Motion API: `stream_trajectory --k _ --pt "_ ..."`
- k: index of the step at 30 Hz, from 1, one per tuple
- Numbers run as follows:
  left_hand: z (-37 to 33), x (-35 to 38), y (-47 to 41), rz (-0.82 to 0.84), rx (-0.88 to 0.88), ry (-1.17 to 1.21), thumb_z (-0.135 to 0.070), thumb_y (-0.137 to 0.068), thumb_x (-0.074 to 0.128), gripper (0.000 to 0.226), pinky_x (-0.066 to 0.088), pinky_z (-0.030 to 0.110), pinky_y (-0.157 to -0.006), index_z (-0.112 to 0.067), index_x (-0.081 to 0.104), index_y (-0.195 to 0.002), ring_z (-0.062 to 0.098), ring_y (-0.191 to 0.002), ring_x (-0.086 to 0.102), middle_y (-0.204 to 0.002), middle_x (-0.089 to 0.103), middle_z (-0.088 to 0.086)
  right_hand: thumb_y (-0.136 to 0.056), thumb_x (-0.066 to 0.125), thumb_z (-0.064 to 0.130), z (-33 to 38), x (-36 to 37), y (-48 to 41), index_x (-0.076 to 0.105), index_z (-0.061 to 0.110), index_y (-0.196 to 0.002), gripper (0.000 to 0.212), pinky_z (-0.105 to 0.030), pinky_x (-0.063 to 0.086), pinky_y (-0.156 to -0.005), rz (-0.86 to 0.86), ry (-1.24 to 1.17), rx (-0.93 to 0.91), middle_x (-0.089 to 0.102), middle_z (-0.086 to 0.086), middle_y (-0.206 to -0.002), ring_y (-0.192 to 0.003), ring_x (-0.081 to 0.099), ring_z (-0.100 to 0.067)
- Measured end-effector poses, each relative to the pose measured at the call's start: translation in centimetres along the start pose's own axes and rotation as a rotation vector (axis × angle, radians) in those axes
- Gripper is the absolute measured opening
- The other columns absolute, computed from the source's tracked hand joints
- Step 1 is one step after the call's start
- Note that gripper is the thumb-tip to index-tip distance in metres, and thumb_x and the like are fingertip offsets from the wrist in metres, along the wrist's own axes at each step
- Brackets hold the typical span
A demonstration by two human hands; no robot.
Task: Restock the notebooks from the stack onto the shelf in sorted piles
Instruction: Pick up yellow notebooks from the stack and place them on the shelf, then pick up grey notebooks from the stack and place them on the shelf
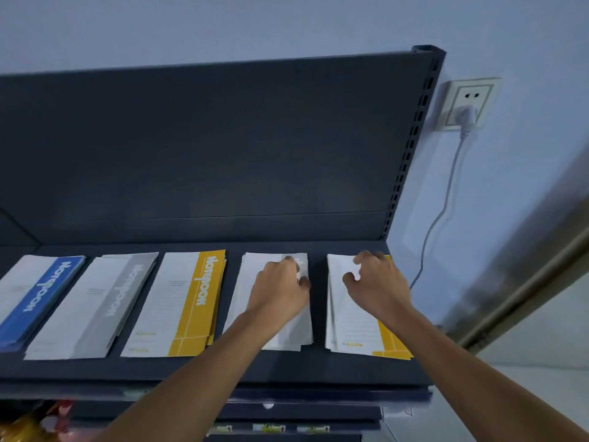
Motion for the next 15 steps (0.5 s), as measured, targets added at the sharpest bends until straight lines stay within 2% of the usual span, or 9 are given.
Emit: stream_trajectory --k 4,8,11,15 --pt "4.9 -4.9 1.1 -0.099 -0.084 0.023 -0.035 -0.095 0.058 0.032 0.057 0.032 -0.072 -0.018 0.065 -0.121 0.017 -0.086 0.067 -0.102 0.073 -0.003 -0.092 0.056 0.029 6.9 2.6 0.5 0.063 0.018 -0.120 0.031 -0.034 0.051 -0.076 0.105 -0.092 -0.165 0.062 -0.001 -0.115 -0.101 0.063 -0.024" --pt "11.6 -10.0 3.3 -0.149 -0.203 0.010 -0.033 -0.091 0.057 0.028 0.057 0.036 -0.079 -0.023 0.066 -0.115 0.019 -0.087 0.067 -0.097 0.072 -0.007 -0.094 0.056 0.031 14.5 5.3 1.4 0.061 0.021 -0.126 0.034 -0.036 0.053 -0.084 0.187 -0.144 -0.312 0.062 0.000 -0.121 -0.105 0.063 -0.023" --pt "16.8 -13.9 5.6 -0.201 -0.288 0.000 -0.033 -0.092 0.058 0.026 0.058 0.036 -0.081 -0.023 0.066 -0.115 0.015 -0.084 0.067 -0.095 0.073 -0.011 -0.094 0.055 0.031 20.7 7.3 2.4 0.062 0.022 -0.122 0.030 -0.038 0.053 -0.087 0.254 -0.157 -0.428 0.062 0.000 -0.119 -0.106 0.062 -0.023" --pt "24.1 -18.7 9.3 -0.287 -0.395 0.011 -0.032 -0.091 0.057 0.024 0.057 0.030 -0.072 -0.025 0.065 -0.112 0.010 -0.074 0.067 -0.089 0.069 -0.015 -0.095 0.054 0.031 29.5 9.9 4.7 0.060 0.021 -0.124 0.031 -0.037 0.051 -0.087 0.318 -0.138 -0.587 0.062 0.001 -0.121 -0.109 0.060 -0.024"
Point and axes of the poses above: each hand's wrist, its own y-axis away from the middle knuckle, its own x-axis out of the palm, z = x × y, the point moved 7 cm from there along -y, towards the middle knuckle
